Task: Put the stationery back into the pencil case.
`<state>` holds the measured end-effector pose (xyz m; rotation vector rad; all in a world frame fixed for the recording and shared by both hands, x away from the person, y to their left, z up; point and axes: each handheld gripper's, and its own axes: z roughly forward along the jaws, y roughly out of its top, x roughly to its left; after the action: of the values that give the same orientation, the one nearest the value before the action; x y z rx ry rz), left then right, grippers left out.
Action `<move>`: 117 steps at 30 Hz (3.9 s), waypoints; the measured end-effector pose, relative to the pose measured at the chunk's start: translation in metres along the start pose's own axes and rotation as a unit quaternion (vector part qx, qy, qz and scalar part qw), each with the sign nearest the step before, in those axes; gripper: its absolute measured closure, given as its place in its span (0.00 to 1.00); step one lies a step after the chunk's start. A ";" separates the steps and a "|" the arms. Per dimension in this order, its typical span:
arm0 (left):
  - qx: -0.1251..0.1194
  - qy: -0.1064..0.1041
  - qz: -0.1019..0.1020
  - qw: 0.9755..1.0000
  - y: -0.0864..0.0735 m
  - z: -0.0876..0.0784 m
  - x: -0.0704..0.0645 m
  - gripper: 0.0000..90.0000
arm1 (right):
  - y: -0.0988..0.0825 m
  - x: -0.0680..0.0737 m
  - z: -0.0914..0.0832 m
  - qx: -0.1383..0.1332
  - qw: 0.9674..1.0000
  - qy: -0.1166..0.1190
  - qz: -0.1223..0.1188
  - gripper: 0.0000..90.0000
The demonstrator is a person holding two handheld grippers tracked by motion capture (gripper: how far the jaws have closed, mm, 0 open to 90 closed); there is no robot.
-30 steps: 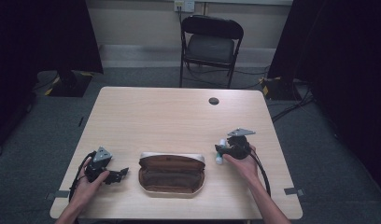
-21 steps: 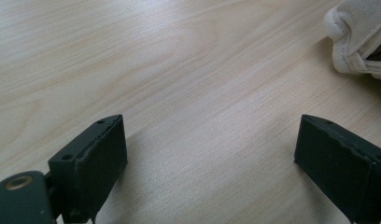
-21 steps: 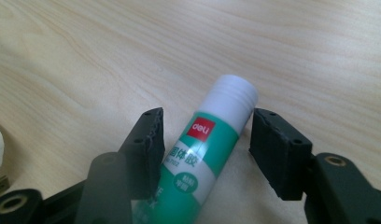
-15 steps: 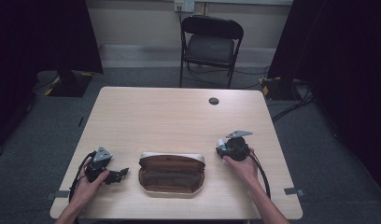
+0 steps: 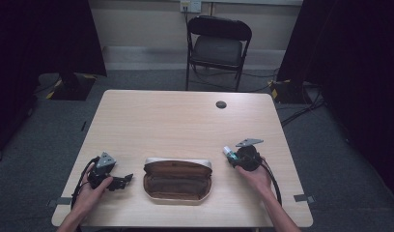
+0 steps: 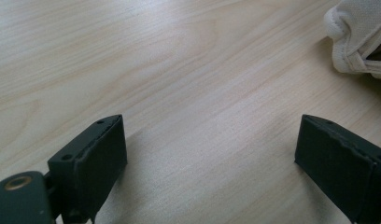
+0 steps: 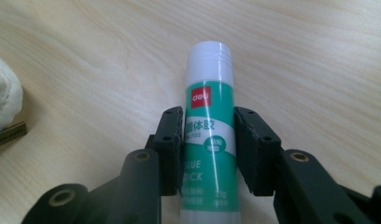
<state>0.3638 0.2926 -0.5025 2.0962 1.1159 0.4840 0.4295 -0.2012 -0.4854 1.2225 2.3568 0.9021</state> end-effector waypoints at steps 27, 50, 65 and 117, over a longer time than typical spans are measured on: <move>0.006 -0.002 0.004 1.000 0.001 0.002 -0.001 0.04 | 0.000 -0.003 -0.003 -0.001 1.000 0.022 0.012 0.73; 0.013 -0.010 0.006 1.000 0.003 0.004 -0.001 0.00 | 0.003 0.002 -0.041 -0.056 0.997 0.053 0.016 0.73; 0.013 -0.010 0.006 1.000 0.003 0.004 -0.001 0.00 | 0.021 0.014 -0.073 -0.105 0.991 0.078 -0.004 0.73; 0.013 -0.010 0.006 1.000 0.003 0.004 -0.001 0.00 | 0.065 0.132 -0.102 -0.136 0.957 0.209 -0.146 0.73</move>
<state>0.3670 0.2888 -0.5034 2.1262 1.1050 0.4562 0.3364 -0.1042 -0.3668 0.5975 2.5172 1.4312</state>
